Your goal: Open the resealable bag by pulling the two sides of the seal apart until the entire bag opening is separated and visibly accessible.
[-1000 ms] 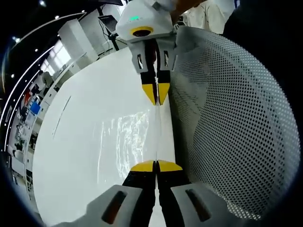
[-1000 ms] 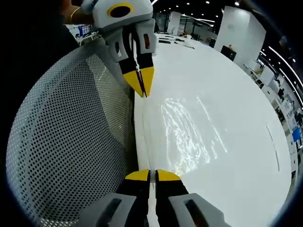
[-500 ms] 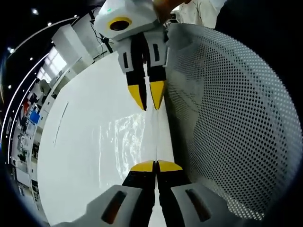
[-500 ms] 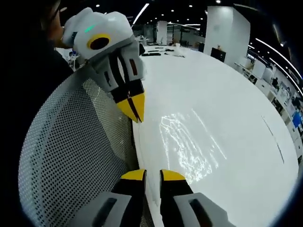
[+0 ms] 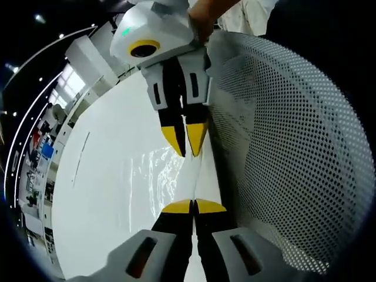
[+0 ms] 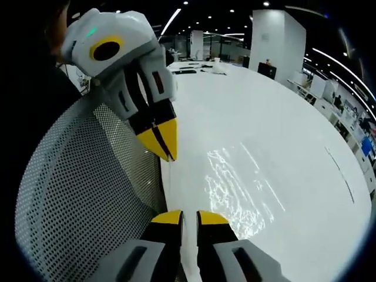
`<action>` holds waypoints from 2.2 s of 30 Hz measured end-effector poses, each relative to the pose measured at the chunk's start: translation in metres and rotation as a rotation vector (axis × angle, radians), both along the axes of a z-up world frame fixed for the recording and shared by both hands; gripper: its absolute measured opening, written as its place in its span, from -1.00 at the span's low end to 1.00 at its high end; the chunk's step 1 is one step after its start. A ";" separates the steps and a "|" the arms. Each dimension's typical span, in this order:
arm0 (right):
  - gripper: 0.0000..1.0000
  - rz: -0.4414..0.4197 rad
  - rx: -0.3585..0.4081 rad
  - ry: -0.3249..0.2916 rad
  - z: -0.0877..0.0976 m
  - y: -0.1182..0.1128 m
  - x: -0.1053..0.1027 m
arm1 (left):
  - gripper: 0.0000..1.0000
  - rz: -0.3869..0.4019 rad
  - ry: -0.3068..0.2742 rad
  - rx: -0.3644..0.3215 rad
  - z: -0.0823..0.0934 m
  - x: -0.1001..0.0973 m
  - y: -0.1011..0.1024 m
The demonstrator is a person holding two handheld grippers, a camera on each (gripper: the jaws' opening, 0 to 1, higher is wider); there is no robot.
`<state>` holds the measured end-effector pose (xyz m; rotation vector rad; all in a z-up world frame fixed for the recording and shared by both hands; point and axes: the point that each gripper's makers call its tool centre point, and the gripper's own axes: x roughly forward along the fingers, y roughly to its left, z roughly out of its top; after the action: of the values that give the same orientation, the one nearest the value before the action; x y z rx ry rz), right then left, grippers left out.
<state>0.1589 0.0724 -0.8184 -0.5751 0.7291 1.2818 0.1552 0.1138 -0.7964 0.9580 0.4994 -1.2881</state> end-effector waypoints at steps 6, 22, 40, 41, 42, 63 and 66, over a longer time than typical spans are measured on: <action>-1.00 -0.042 0.001 -0.028 0.000 0.000 0.009 | -1.00 0.051 0.000 -0.052 0.007 0.007 -0.004; -1.00 -0.053 0.006 -0.059 0.009 0.005 0.019 | -0.74 0.068 -0.014 -0.220 0.044 0.005 -0.033; -1.00 -0.120 0.165 -0.029 0.050 0.026 0.032 | -0.99 0.068 -0.126 -0.046 0.025 0.020 -0.022; -1.00 -0.128 0.173 -0.027 0.051 0.026 0.033 | -0.99 0.072 -0.127 -0.047 0.025 0.021 -0.021; -1.00 -0.141 0.184 -0.021 0.053 0.025 0.035 | -0.99 0.076 -0.127 -0.050 0.025 0.021 -0.021; -1.00 -0.267 0.259 -0.041 0.074 0.015 0.062 | -1.00 0.060 -0.094 -0.082 0.025 0.009 -0.028; -1.00 -0.278 0.268 -0.042 0.076 0.014 0.064 | -1.00 0.062 -0.086 -0.085 0.025 0.008 -0.028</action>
<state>0.2233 0.0868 -0.7421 -0.2710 0.5676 1.0824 0.1634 0.0860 -0.7713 0.9159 0.4022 -1.1980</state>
